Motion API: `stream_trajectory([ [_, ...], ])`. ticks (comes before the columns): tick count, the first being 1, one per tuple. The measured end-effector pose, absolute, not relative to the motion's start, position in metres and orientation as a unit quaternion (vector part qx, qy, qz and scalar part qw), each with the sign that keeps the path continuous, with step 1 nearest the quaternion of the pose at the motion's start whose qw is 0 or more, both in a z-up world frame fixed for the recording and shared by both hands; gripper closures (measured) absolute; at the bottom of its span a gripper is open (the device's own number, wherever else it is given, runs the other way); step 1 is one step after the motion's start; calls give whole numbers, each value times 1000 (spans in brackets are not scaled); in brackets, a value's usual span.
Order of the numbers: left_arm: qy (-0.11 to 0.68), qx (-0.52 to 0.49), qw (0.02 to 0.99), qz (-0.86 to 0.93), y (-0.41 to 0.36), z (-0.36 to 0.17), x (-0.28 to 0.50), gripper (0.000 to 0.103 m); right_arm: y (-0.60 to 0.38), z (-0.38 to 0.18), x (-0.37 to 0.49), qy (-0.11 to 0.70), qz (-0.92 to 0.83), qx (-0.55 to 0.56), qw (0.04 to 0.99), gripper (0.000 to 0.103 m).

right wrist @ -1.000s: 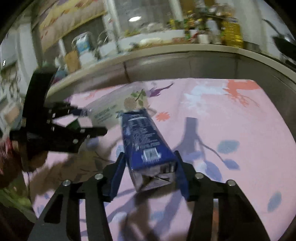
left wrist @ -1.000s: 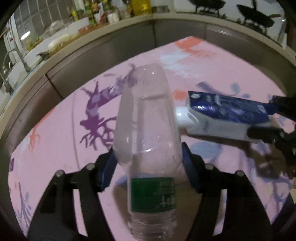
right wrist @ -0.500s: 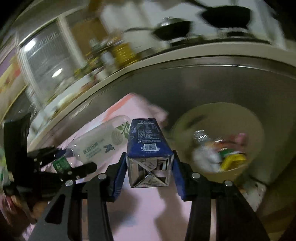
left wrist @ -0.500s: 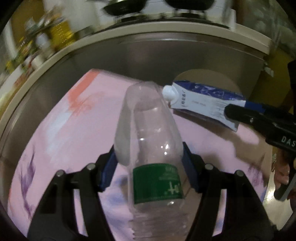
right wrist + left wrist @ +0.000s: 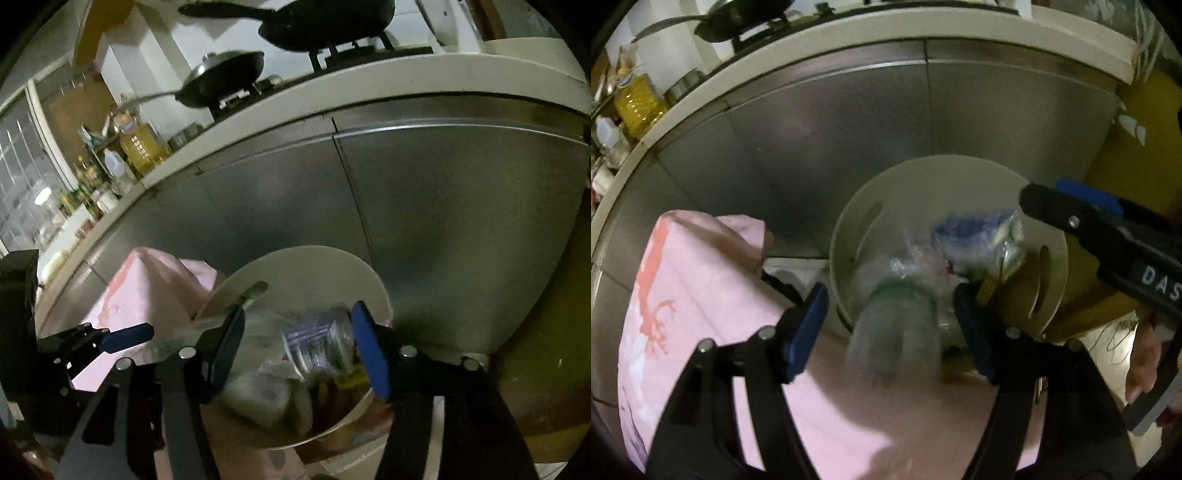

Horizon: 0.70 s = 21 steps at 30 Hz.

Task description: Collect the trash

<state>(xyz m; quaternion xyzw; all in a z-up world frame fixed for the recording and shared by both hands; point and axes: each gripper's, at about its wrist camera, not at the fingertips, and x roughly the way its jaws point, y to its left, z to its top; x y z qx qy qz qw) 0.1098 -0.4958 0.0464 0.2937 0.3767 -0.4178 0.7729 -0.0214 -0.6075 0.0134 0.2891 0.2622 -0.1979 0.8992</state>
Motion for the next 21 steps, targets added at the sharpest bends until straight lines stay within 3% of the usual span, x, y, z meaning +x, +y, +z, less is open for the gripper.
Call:
stream_trajectory([
  [11,333,177,835,-400,-379,128,70,28,-552,47,-103,199,-199,358,890,44],
  [21,312,174,873,-331,-267,127,21,28,-450,57,-124,251,-153,369,881,44],
])
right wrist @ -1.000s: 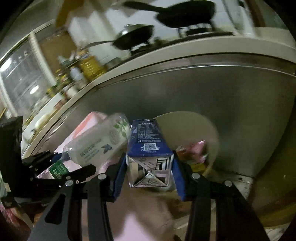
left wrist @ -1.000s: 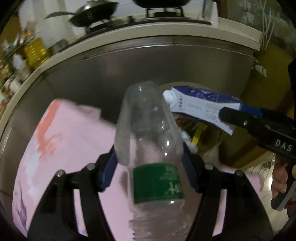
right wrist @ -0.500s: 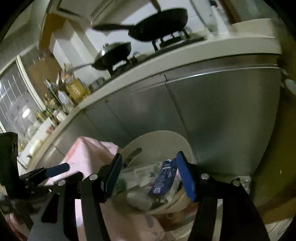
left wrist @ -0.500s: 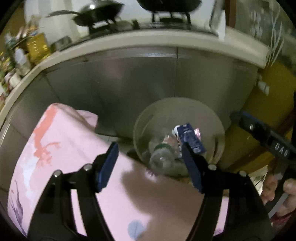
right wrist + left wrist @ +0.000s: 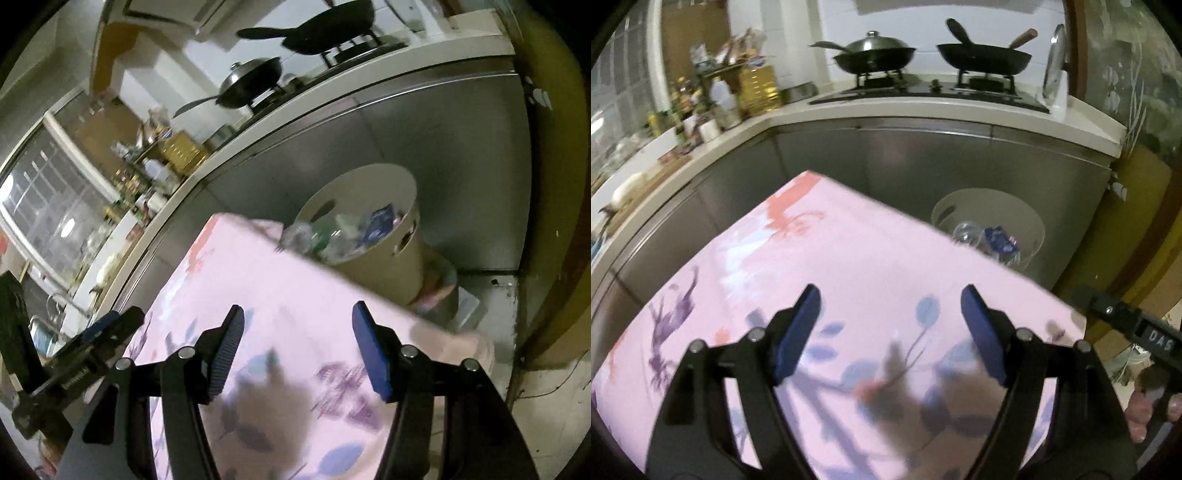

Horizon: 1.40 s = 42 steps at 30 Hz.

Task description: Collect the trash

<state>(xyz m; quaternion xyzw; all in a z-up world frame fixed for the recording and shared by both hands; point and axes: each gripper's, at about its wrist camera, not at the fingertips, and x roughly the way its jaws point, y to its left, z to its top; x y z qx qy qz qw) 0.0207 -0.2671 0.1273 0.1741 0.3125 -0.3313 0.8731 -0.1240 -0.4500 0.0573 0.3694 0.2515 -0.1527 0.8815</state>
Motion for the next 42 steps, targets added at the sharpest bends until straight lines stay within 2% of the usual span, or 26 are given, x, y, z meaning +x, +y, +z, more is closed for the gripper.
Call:
stream_trajectory([
  [6,315,152,888,-299,-215,128,6,28,-408,75,-123,264,-128,355,888,44],
  [8,312,148,893,-289,-199,129,4,25,-395,83,-123,262,-121,347,892,44],
  [17,306,124,901,-281,-162,138,-3,23,-356,105,-123,260,-101,328,903,44],
  [18,306,123,901,-280,-160,138,-3,21,-354,106,-123,259,-103,326,903,44],
  [20,304,119,905,-274,-156,139,-4,10,-350,110,-124,256,-110,321,905,41],
  [25,295,118,909,-271,-149,145,-9,7,-343,113,-124,255,-108,318,907,35],
  [42,297,119,914,-248,-130,142,-7,6,-320,116,-110,264,-83,298,914,33],
])
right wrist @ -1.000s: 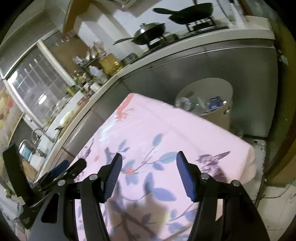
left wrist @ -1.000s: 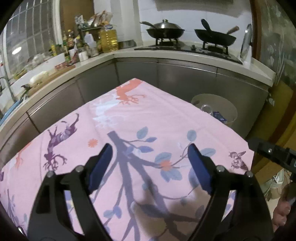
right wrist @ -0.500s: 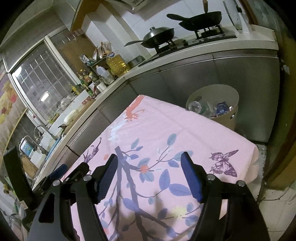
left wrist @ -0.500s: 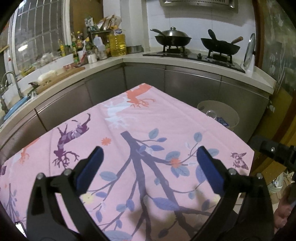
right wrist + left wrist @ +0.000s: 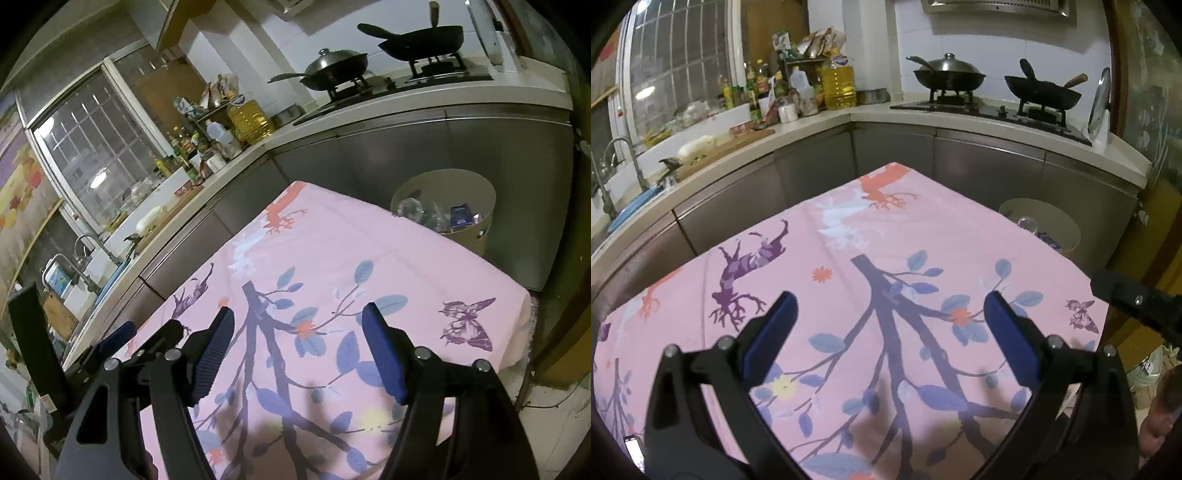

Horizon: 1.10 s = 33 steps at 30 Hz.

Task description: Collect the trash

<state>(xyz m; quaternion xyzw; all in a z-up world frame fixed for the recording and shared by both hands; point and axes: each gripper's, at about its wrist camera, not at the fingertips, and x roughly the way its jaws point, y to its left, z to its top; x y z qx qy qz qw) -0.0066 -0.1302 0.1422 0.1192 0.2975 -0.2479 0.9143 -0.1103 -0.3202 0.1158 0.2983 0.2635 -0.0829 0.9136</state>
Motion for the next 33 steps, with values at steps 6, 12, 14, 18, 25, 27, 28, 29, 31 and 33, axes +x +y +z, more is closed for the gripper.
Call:
stream_trajectory([
  [6,312,110,912,-244,-121,136,-4,6,-313,112,-102,272,-72,299,912,32],
  [12,317,100,915,-229,-110,134,-3,6,-308,110,-95,275,-62,298,912,32],
  [14,318,96,917,-223,-106,133,-3,6,-305,108,-94,279,-57,298,911,32],
  [18,320,94,918,-216,-104,133,-2,6,-304,103,-91,286,-53,299,909,32],
  [25,326,97,917,-210,-108,130,0,6,-307,100,-92,286,-55,306,906,32],
  [27,324,102,918,-207,-109,129,0,6,-307,100,-92,286,-54,306,906,32],
  [28,323,103,918,-206,-109,129,0,6,-308,99,-92,287,-54,307,906,32],
  [29,322,104,919,-204,-109,128,-1,6,-308,99,-92,287,-54,307,906,32],
  [31,321,107,919,-203,-109,128,-2,6,-309,98,-93,286,-54,309,905,32],
  [33,322,106,919,-203,-109,128,-2,6,-310,97,-93,286,-54,311,905,31],
])
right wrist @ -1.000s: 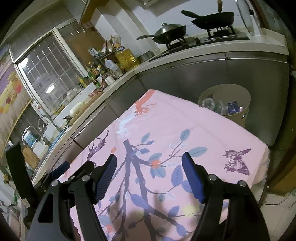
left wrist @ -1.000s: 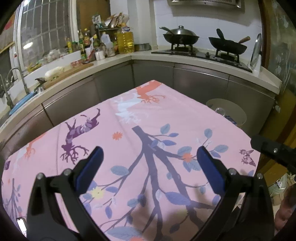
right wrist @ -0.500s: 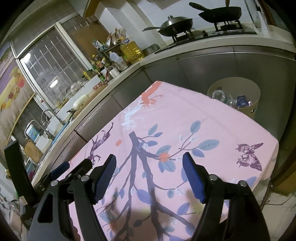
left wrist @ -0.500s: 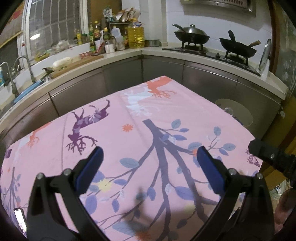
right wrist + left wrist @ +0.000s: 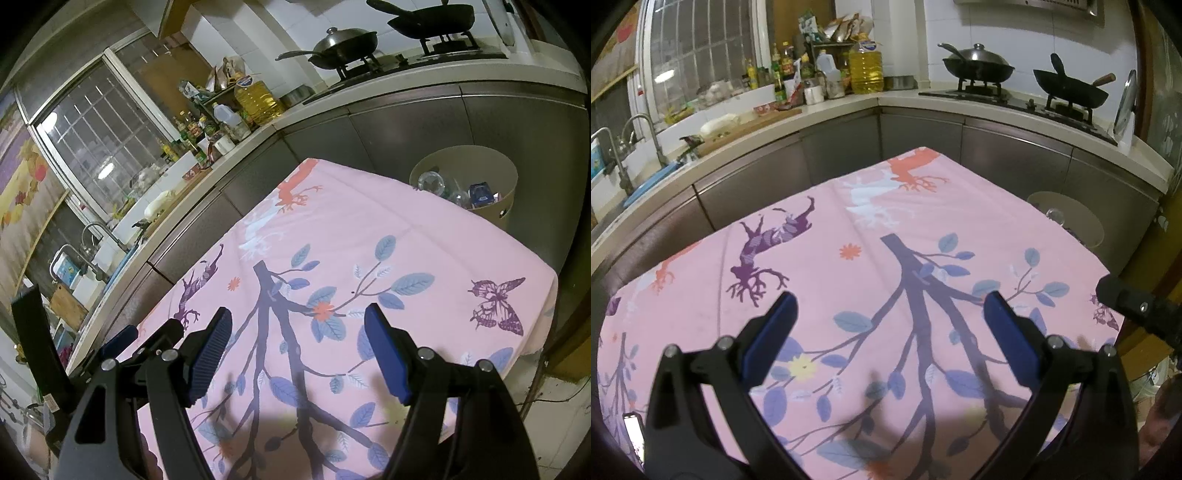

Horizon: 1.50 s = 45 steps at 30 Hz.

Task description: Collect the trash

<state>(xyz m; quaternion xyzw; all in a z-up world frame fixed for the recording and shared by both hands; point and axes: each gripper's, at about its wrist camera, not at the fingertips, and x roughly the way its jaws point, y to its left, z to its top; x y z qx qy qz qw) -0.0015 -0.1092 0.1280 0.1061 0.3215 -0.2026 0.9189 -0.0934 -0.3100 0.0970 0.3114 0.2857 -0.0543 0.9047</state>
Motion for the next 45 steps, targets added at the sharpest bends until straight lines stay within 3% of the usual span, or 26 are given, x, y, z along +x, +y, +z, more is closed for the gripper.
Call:
stream_trajectory([
  [45,312,127,931,-139,-107,121,-1,6,-316,85,-99,291,-47,337,894,31],
])
